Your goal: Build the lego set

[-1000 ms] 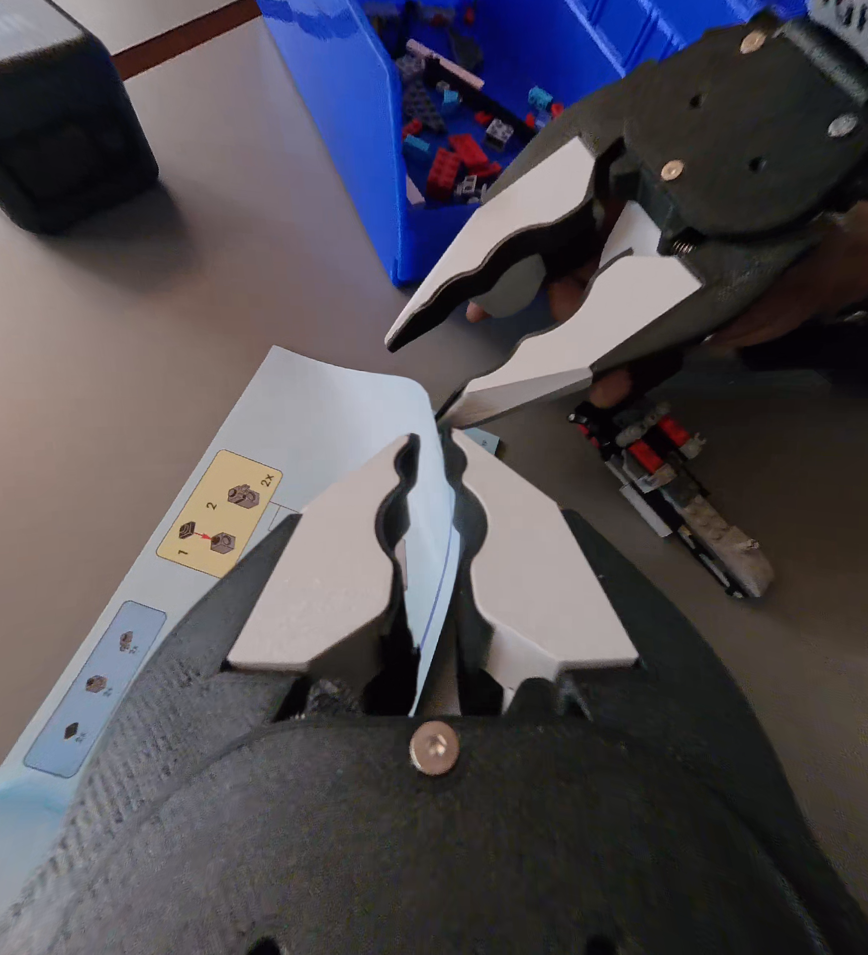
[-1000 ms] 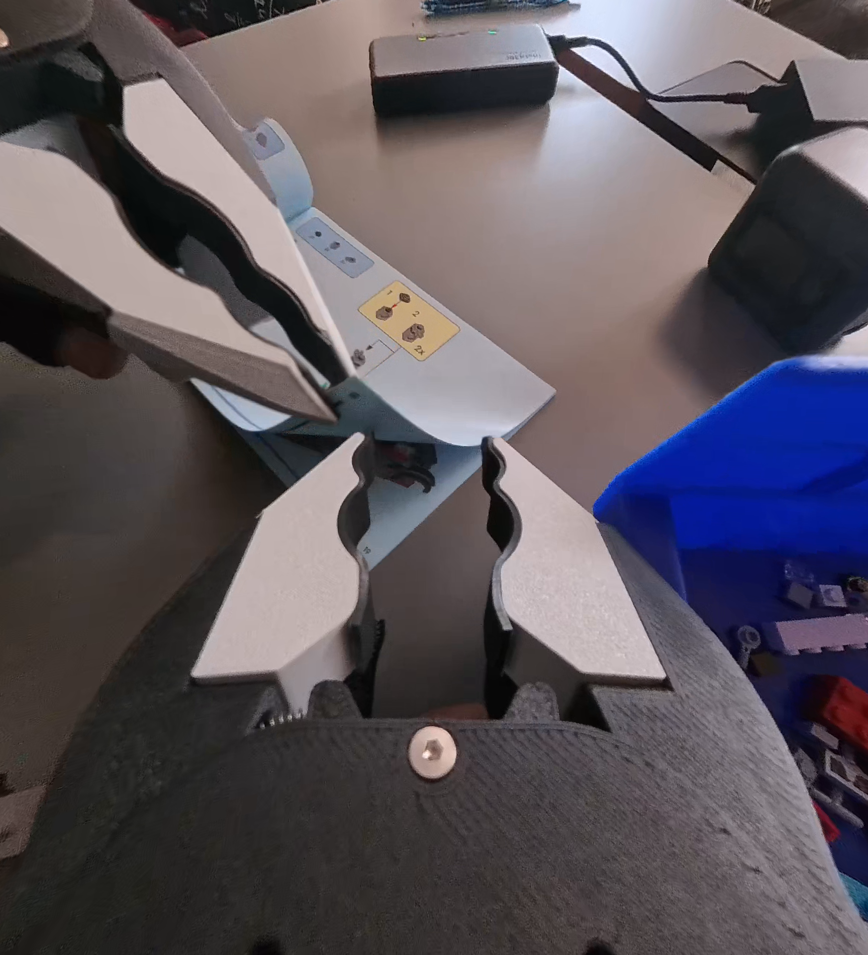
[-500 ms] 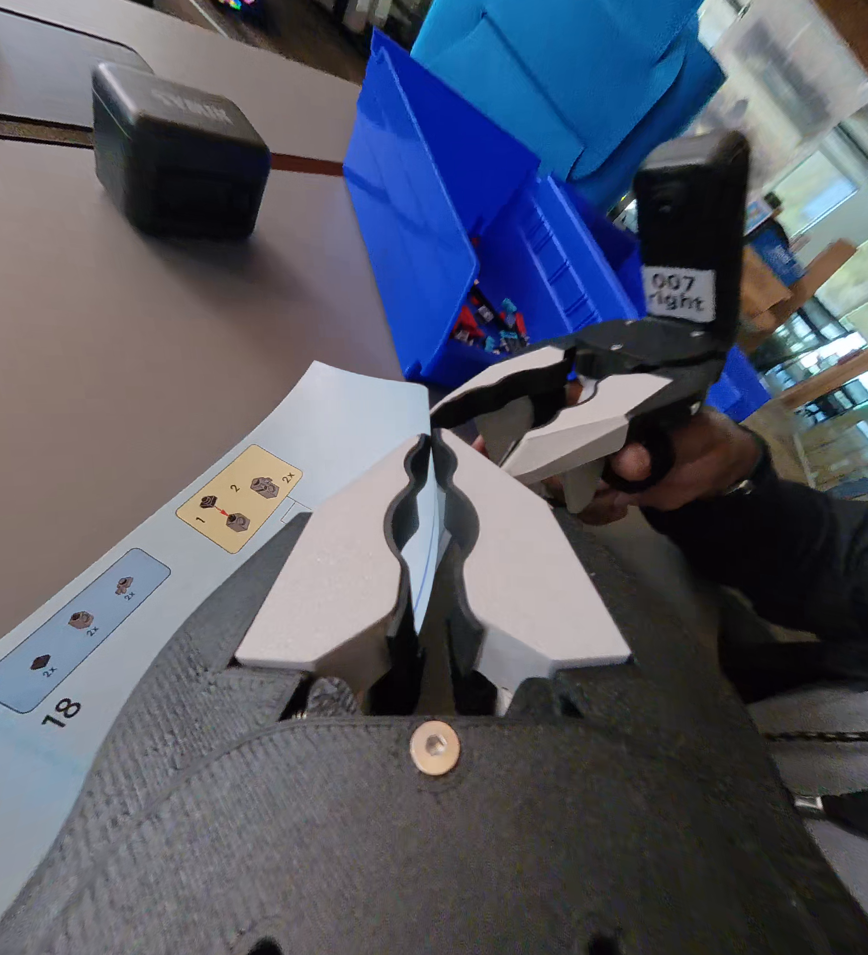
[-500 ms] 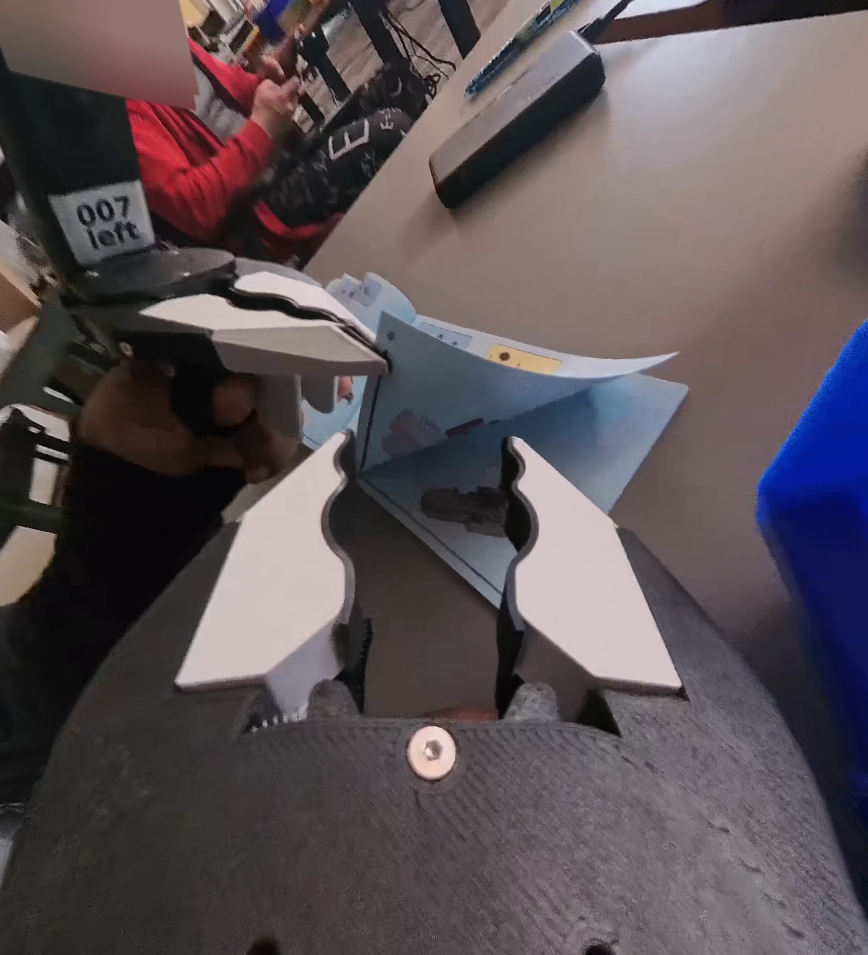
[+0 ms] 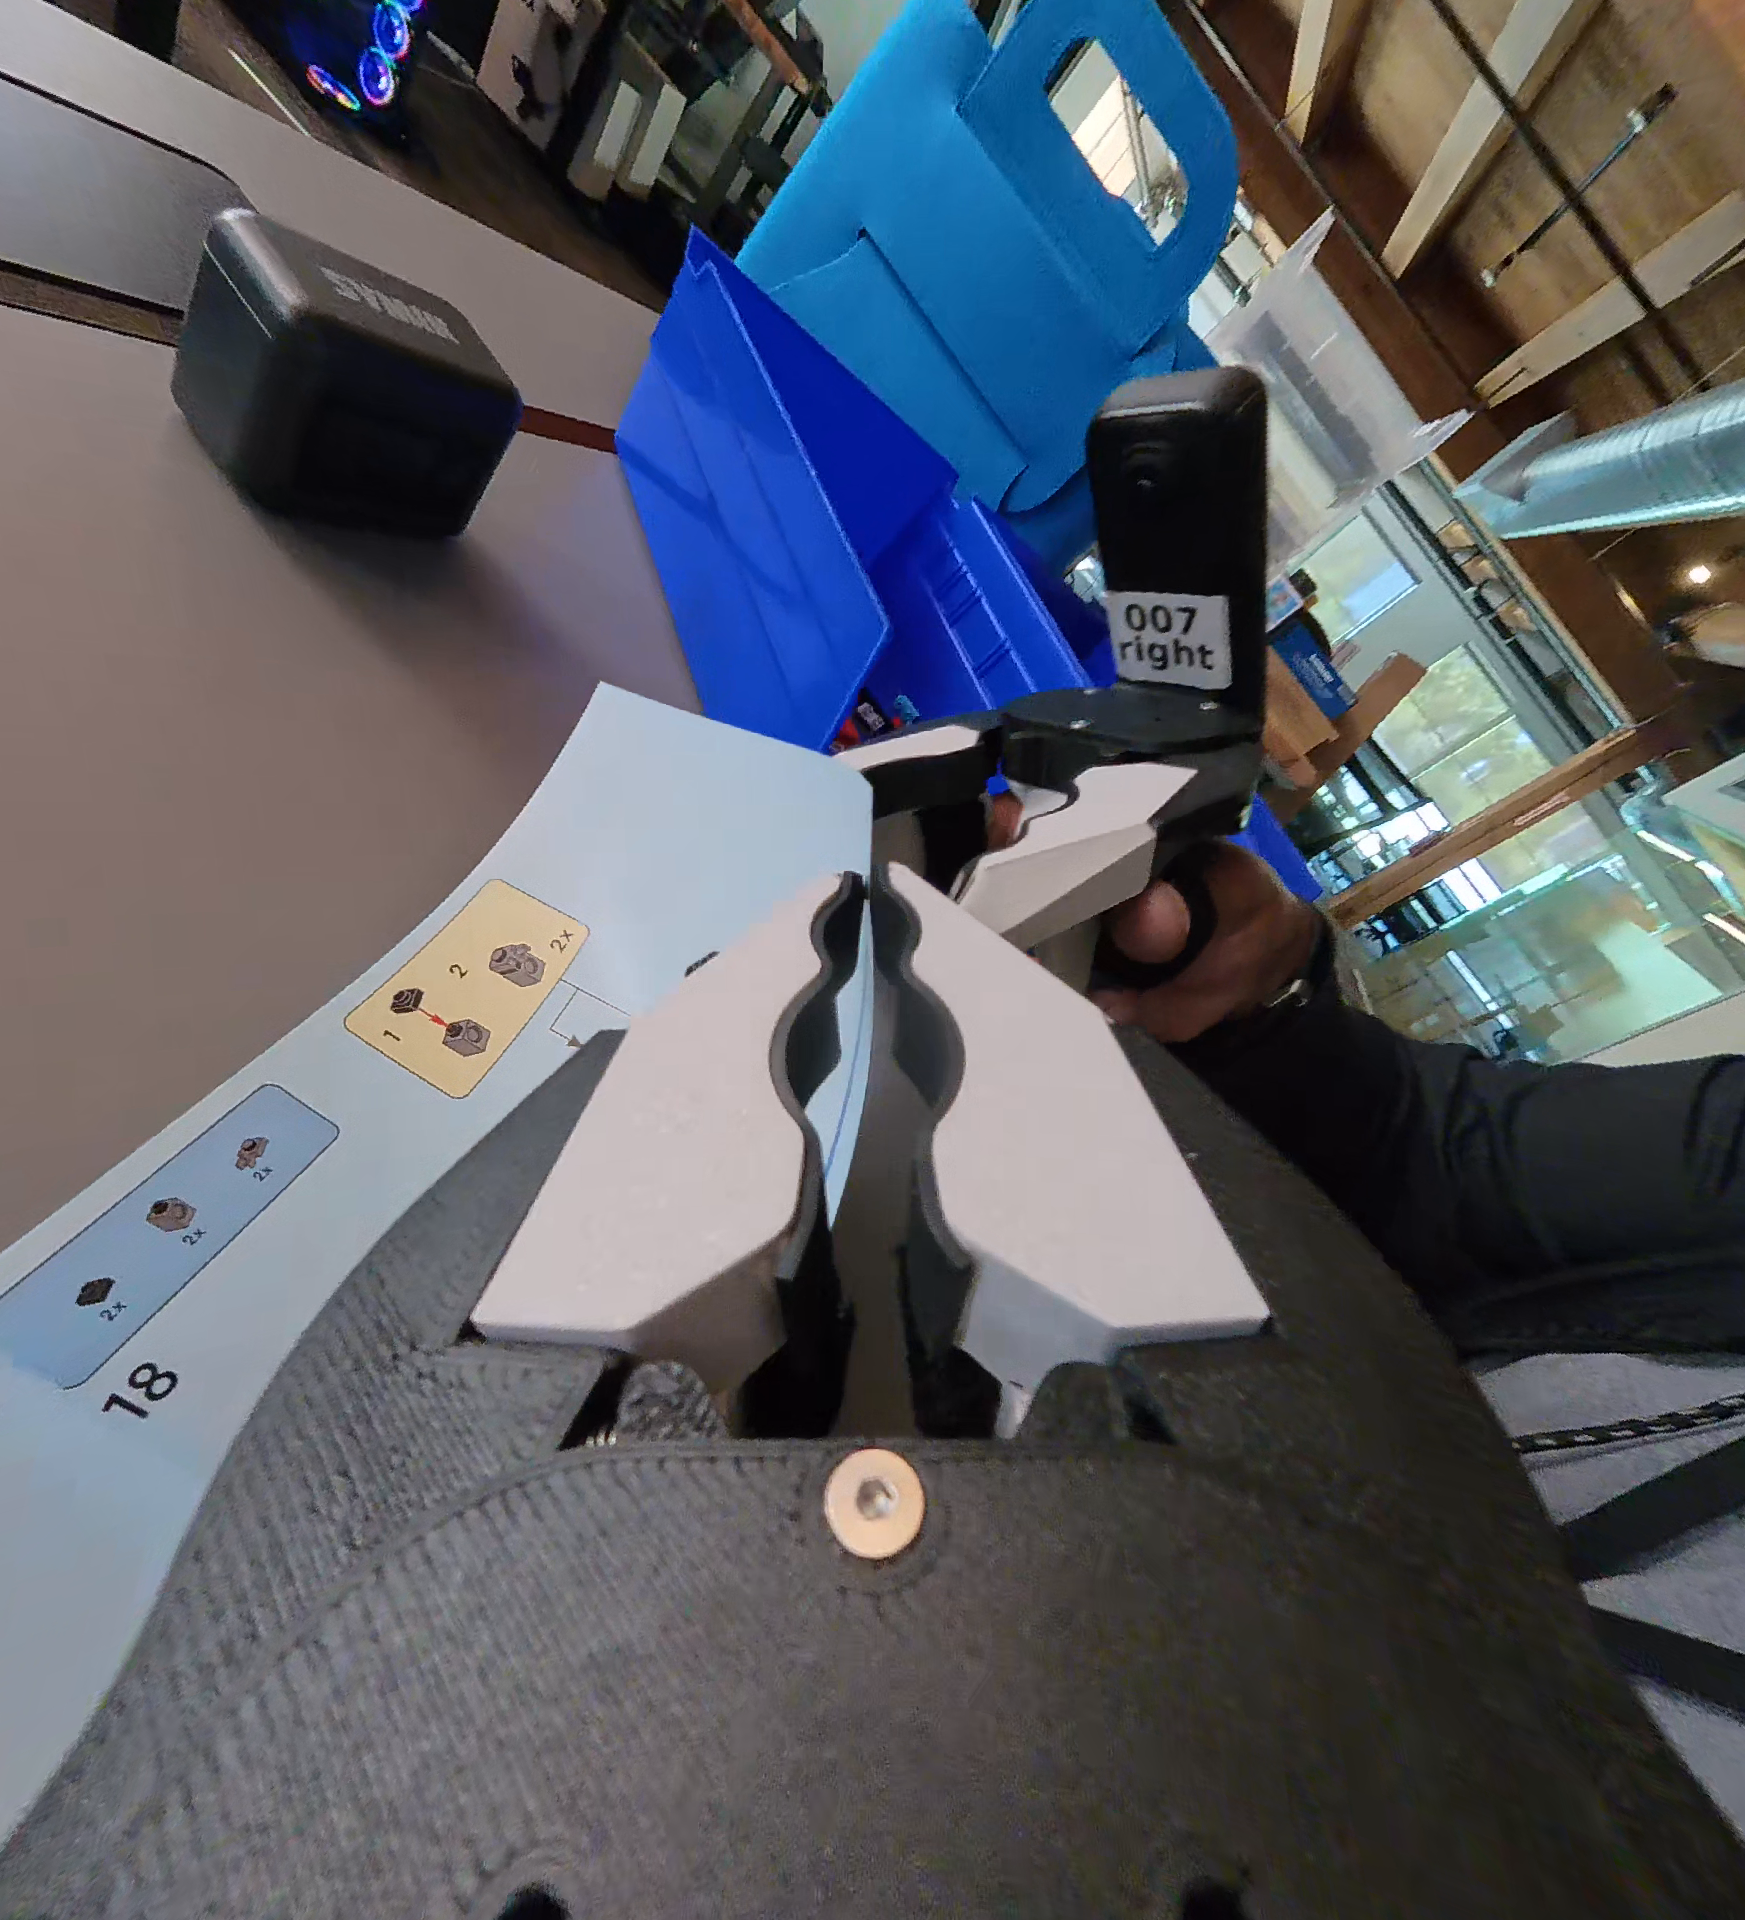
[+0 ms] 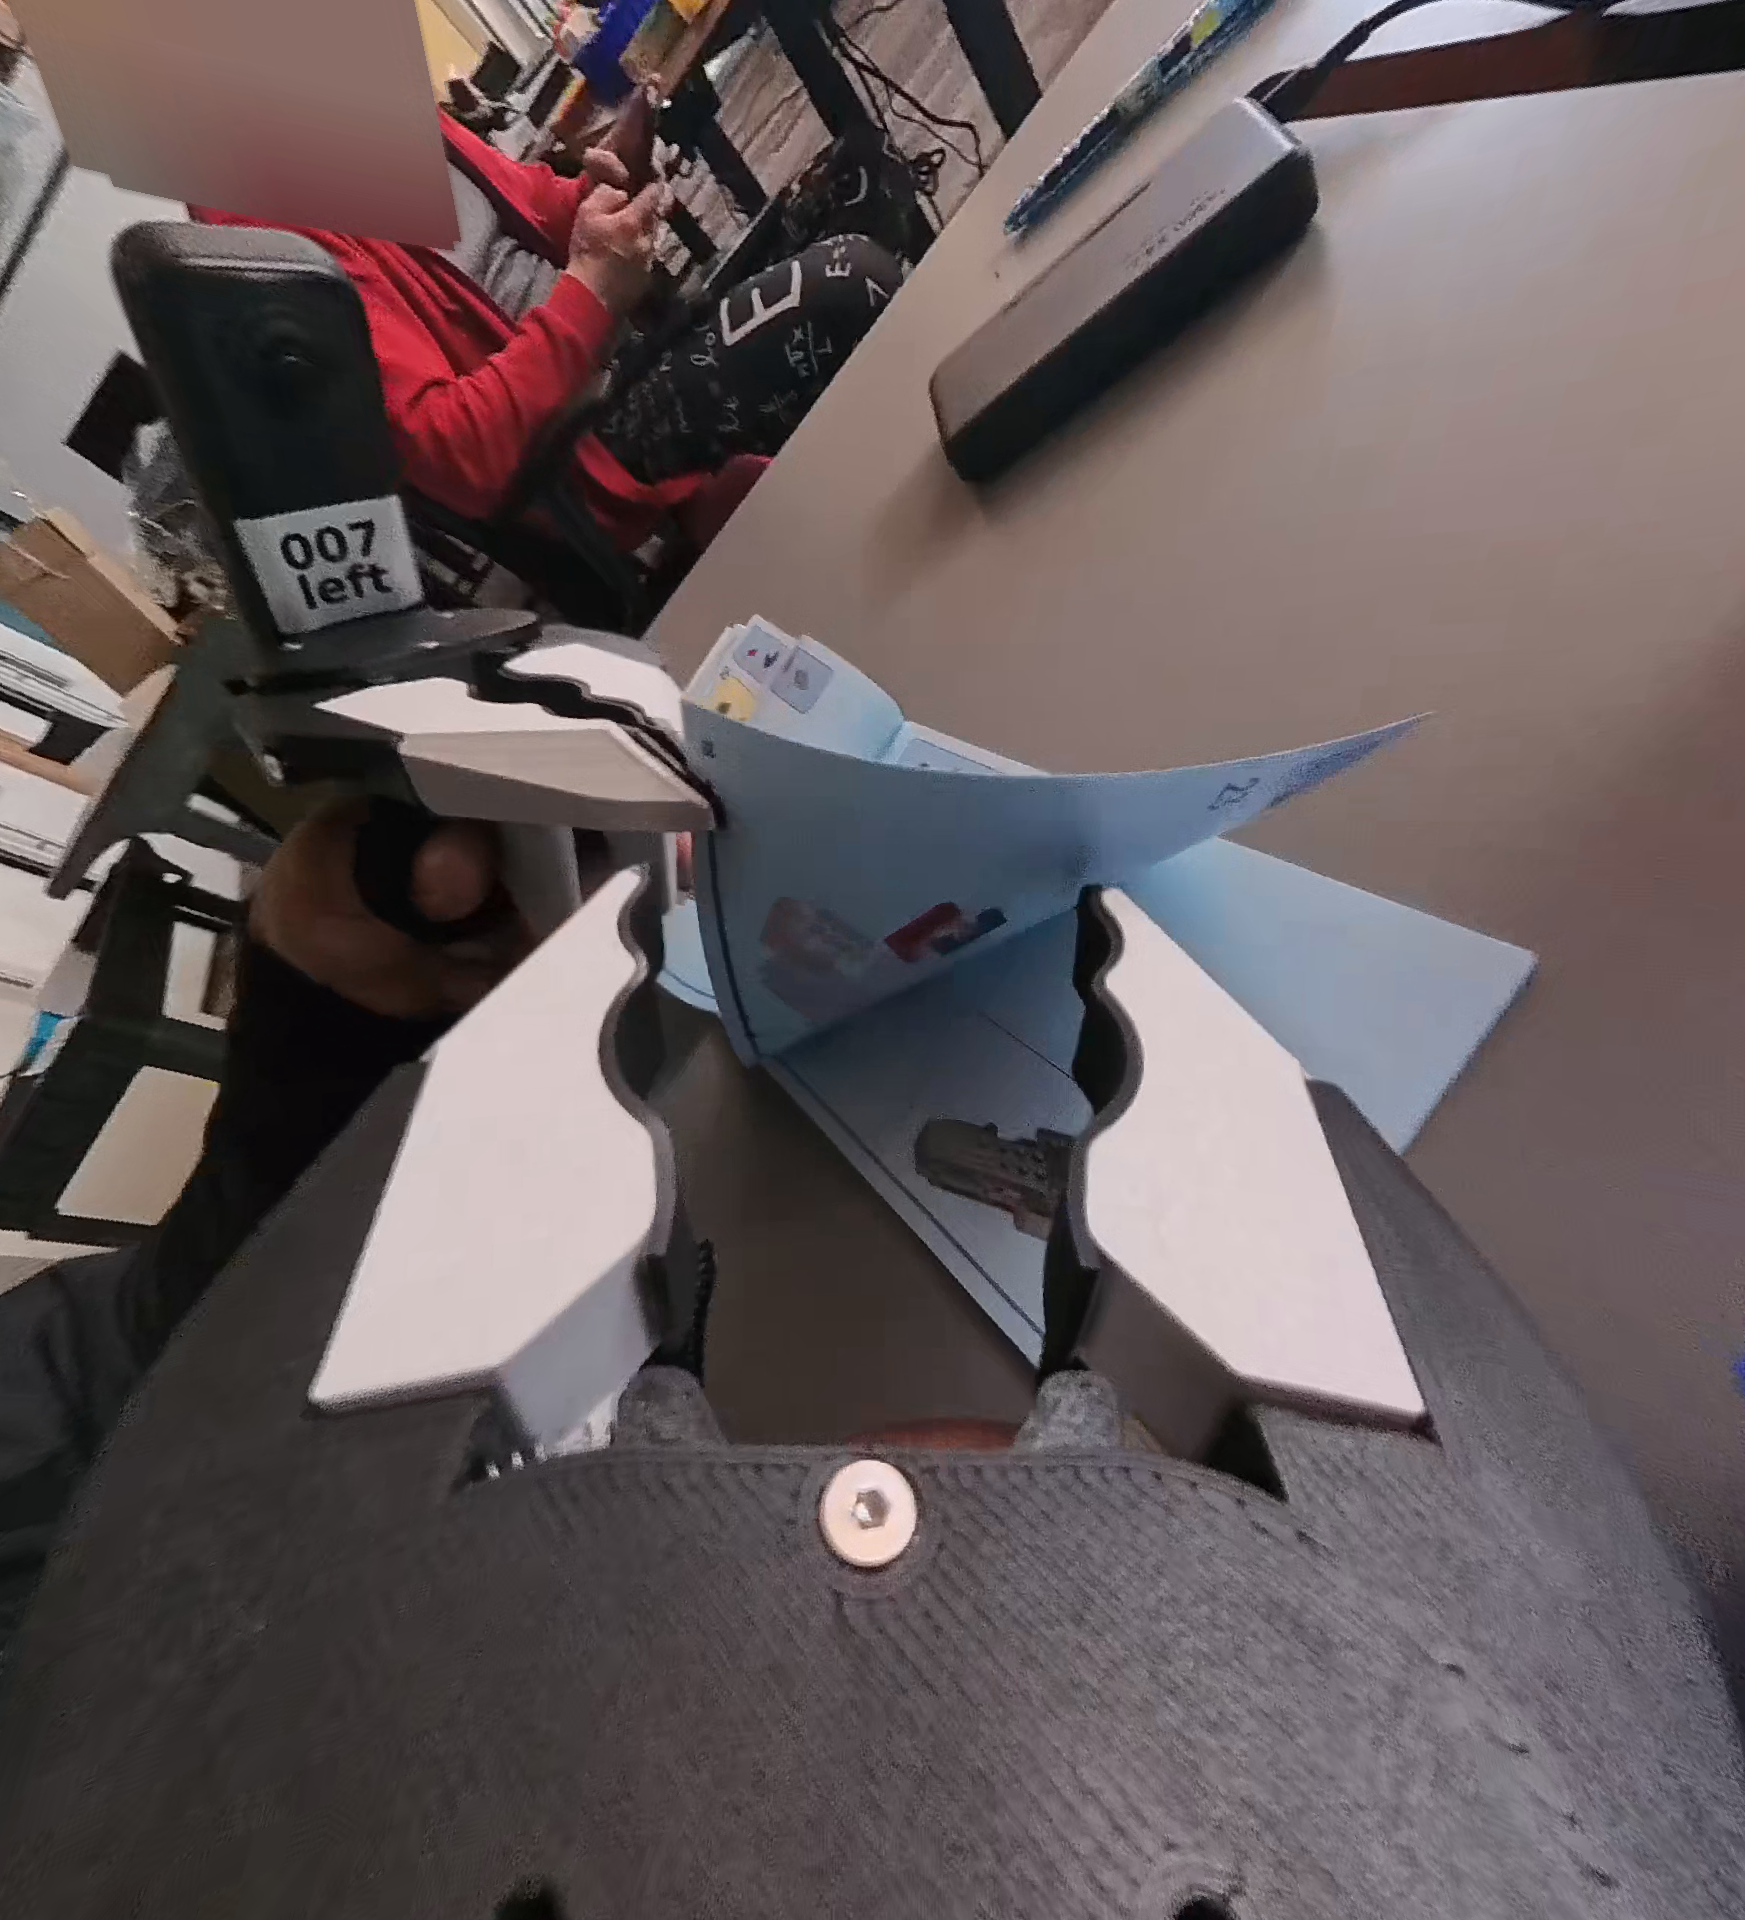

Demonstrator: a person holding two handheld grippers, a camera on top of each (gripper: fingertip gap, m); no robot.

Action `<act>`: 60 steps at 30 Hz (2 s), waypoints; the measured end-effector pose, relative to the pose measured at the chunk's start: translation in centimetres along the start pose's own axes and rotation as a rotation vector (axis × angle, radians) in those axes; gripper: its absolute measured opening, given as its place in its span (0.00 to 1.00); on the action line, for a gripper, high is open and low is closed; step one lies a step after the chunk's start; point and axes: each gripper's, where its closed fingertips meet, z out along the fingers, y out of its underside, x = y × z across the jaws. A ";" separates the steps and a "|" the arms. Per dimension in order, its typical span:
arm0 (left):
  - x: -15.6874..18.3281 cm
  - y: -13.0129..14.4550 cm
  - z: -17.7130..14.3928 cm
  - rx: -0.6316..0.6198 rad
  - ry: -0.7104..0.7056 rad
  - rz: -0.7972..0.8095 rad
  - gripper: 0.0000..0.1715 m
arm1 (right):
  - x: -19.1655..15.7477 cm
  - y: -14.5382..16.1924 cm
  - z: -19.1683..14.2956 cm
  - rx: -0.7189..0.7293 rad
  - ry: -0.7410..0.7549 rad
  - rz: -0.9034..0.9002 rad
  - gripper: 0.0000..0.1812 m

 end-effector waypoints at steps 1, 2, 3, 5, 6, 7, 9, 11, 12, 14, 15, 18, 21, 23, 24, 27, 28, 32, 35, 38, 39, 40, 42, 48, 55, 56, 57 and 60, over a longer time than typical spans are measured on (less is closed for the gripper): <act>0.0 -0.1 -0.1 0.006 0.008 -0.013 0.01 | -0.1 0.0 0.3 -0.004 -0.007 0.001 0.46; 0.1 -0.2 -0.2 0.013 0.014 -0.028 0.02 | 0.0 0.0 0.5 -0.004 -0.006 -0.003 0.47; 0.1 -0.3 -0.3 0.021 0.021 -0.042 0.02 | 0.1 0.0 0.7 -0.001 0.000 -0.008 0.46; 0.1 -0.6 -0.4 0.037 0.039 -0.067 0.03 | 0.4 -0.3 0.9 0.010 0.015 -0.018 0.44; 0.1 -0.7 -0.5 0.044 0.042 -0.076 0.04 | 0.5 -0.5 1.0 0.019 0.020 -0.020 0.41; 0.0 -0.8 -0.6 0.048 0.043 -0.082 0.05 | 0.5 -0.6 1.1 0.025 0.018 -0.021 0.40; -0.1 -0.8 -0.7 0.051 0.039 -0.087 0.07 | 0.4 -0.6 1.2 0.029 0.012 -0.022 0.37; -0.3 -1.1 -0.8 0.063 0.028 -0.085 0.10 | 0.4 -0.5 1.2 0.033 0.010 -0.025 0.33; -0.3 -1.3 -0.8 0.074 0.028 -0.075 0.11 | 0.3 -0.5 1.2 0.032 0.006 -0.027 0.33; -0.2 -1.6 -0.9 0.091 0.021 -0.051 0.13 | 0.0 -0.3 1.3 0.025 -0.008 -0.036 0.32; -0.2 -1.7 -0.9 0.093 0.011 -0.039 0.13 | -0.3 -0.2 1.3 0.019 -0.015 -0.043 0.32; -0.6 -1.3 -0.7 0.066 -0.028 -0.006 0.13 | -0.8 0.1 1.4 0.001 -0.026 -0.075 0.31; -0.5 -0.9 -0.4 0.045 -0.027 0.010 0.09 | -1.0 0.3 1.4 -0.007 -0.021 -0.100 0.31; -0.3 -0.9 -0.4 0.049 -0.013 0.016 0.02 | -1.0 0.3 1.3 -0.006 -0.023 -0.102 0.30; -0.2 -1.0 -0.5 0.055 -0.008 0.021 0.00 | -1.0 0.3 1.2 -0.005 -0.024 -0.100 0.29; -0.1 -1.2 -0.6 0.066 0.007 0.008 0.00 | -1.0 0.2 1.0 -0.003 -0.031 -0.094 0.29; -0.1 -1.2 -0.6 0.070 0.013 0.001 0.00 | -1.0 0.2 1.0 -0.002 -0.035 -0.093 0.29; -0.2 -1.3 -0.7 0.078 0.024 -0.026 0.00 | -1.2 0.2 0.8 -0.001 -0.045 -0.091 0.26; -0.1 -1.5 -0.8 0.094 0.034 -0.037 0.00 | -1.5 -0.1 0.5 0.018 -0.072 -0.069 0.29; 0.0 -1.6 -0.8 0.105 0.049 -0.050 0.00 | -1.9 -0.8 0.2 0.061 -0.119 -0.022 0.35; 0.1 -1.6 -0.8 0.105 0.054 -0.054 0.00 | -1.8 -0.9 0.2 0.071 -0.119 -0.010 0.36; 0.2 -1.6 -0.7 0.103 0.060 -0.057 0.00 | -1.7 -1.0 0.3 0.076 -0.113 -0.003 0.37; 0.4 -1.3 -0.5 0.090 0.076 -0.063 0.00 | -1.4 -1.0 0.4 0.082 -0.103 0.009 0.39; 0.4 -1.2 -0.3 0.085 0.088 -0.081 0.01 | -1.2 -1.2 0.4 0.115 -0.110 0.040 0.27; 0.4 -1.5 -0.6 0.103 0.092 -0.090 0.02 | -1.8 -1.0 0.4 0.101 -0.147 0.039 0.21; 0.3 -1.6 -0.7 0.106 0.090 -0.092 0.02 | -1.8 -1.0 0.4 0.097 -0.149 0.037 0.20; 0.2 -1.6 -0.7 0.111 0.086 -0.092 0.02 | -1.7 -1.0 0.4 0.096 -0.146 0.036 0.21; 0.1 -1.8 -0.9 0.117 0.077 -0.089 0.00 | -1.6 -1.1 0.2 0.098 -0.141 0.034 0.21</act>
